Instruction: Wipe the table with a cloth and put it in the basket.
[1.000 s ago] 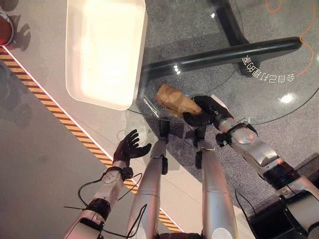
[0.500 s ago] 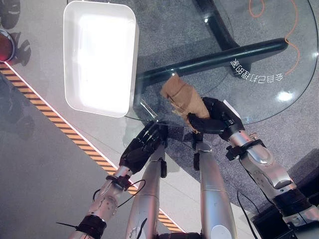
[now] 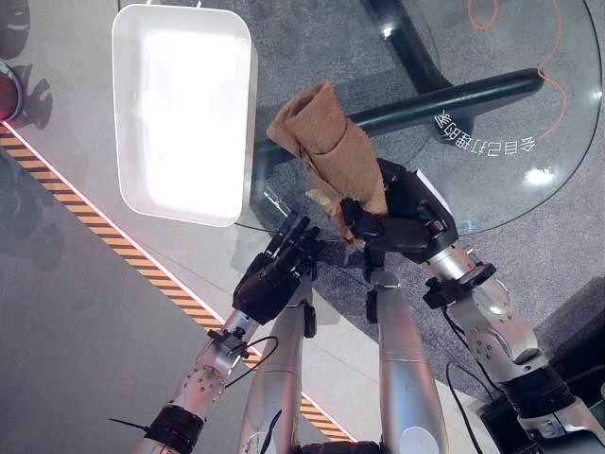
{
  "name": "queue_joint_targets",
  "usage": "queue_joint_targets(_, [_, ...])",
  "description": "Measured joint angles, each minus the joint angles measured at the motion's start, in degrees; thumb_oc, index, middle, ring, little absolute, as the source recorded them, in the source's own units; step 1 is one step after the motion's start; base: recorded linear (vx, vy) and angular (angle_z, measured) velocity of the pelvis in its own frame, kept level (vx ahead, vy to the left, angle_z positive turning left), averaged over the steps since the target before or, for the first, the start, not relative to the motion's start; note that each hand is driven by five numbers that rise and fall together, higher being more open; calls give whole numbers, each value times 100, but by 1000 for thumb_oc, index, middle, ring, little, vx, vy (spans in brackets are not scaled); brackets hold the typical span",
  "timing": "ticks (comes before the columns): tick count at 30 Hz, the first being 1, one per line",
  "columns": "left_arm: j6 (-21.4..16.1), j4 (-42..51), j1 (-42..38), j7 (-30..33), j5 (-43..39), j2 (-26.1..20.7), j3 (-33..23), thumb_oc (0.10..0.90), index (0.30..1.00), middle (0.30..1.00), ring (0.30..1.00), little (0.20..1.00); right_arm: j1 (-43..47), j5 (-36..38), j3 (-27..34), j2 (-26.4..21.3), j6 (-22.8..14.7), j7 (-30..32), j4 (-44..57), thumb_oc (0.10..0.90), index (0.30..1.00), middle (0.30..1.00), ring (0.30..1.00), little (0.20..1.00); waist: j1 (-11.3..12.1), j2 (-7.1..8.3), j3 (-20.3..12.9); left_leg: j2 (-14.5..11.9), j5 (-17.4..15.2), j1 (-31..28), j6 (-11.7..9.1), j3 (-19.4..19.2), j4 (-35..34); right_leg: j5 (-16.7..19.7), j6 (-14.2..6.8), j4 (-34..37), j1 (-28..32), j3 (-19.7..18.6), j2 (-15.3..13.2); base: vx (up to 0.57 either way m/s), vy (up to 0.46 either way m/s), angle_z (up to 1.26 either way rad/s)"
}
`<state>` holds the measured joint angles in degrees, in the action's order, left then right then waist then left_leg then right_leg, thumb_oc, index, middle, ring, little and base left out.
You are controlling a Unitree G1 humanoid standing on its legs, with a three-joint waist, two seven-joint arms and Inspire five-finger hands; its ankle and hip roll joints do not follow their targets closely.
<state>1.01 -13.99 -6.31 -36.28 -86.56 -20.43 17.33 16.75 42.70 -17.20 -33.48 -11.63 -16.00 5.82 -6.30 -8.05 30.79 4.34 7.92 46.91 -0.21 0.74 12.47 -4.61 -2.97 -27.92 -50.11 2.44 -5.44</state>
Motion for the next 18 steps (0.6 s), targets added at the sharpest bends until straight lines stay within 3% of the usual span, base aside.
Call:
queue_joint_targets(10, [-13, 513, -84, -468, -1277, 161, -158, 800, 900, 900, 900, 900, -49, -59, -198, -6, 67, 2, -69, 100, 300, 300, 300, 200, -1, 0, 0, -1, 14, 1, 19, 6, 16, 3, 0, -12, 3, 2, -3, 0, 0, 0])
queue_joint_targets(18, [-268, 732, -282, -423, -839, -5, -206, 800, 900, 900, 900, 900, -39, -107, -207, -49, 139, 2, -68, 100, 300, 300, 300, 200, -3, 0, 0, -1, 8, 18, 20, 22, 34, 3, 0, -9, -1, 4, -2, 0, 0, 0])
